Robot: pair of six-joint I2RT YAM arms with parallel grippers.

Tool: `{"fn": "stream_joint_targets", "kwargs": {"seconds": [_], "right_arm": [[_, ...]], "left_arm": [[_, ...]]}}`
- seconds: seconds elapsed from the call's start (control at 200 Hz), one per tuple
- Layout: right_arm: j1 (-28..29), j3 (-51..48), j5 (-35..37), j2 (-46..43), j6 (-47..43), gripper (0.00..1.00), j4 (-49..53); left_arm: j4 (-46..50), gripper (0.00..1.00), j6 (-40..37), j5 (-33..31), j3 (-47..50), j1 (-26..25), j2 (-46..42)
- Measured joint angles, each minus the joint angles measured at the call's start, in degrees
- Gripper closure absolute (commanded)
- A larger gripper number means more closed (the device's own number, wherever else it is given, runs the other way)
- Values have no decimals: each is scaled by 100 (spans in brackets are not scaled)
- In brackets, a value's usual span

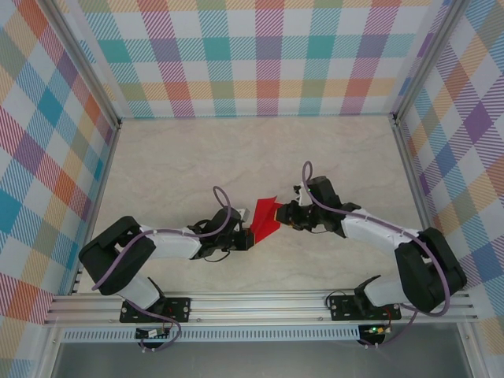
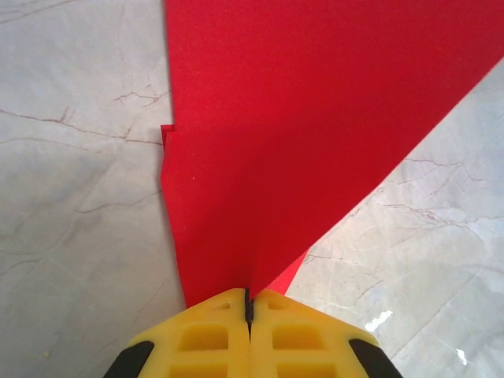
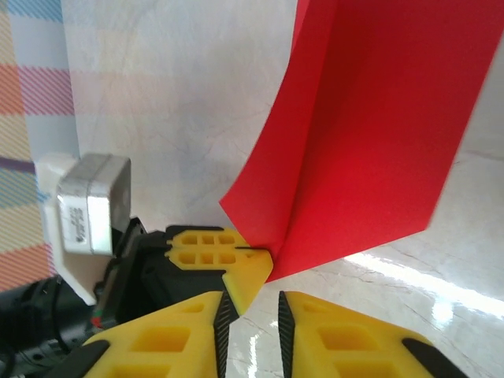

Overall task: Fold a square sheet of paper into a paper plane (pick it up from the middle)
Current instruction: Fourth fold the wing at the center of the table.

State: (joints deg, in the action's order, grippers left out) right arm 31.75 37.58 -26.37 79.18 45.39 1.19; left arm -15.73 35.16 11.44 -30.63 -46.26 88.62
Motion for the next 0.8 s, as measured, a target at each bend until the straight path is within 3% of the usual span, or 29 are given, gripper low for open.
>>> {"fn": "stream_joint_targets", "kwargs": {"seconds": [0.155, 0.365, 0.8], "right_arm": [[310, 7, -149, 533, 122, 88, -422], [610, 258, -225, 1226, 365, 90, -931], [623, 686, -129, 1978, 632, 91, -1276]], "left_arm": [[-232, 97, 50, 393, 129, 210, 0], [-339, 97, 131, 761, 162, 413, 0], [-444, 97, 149, 1082, 162, 529, 72]]}}
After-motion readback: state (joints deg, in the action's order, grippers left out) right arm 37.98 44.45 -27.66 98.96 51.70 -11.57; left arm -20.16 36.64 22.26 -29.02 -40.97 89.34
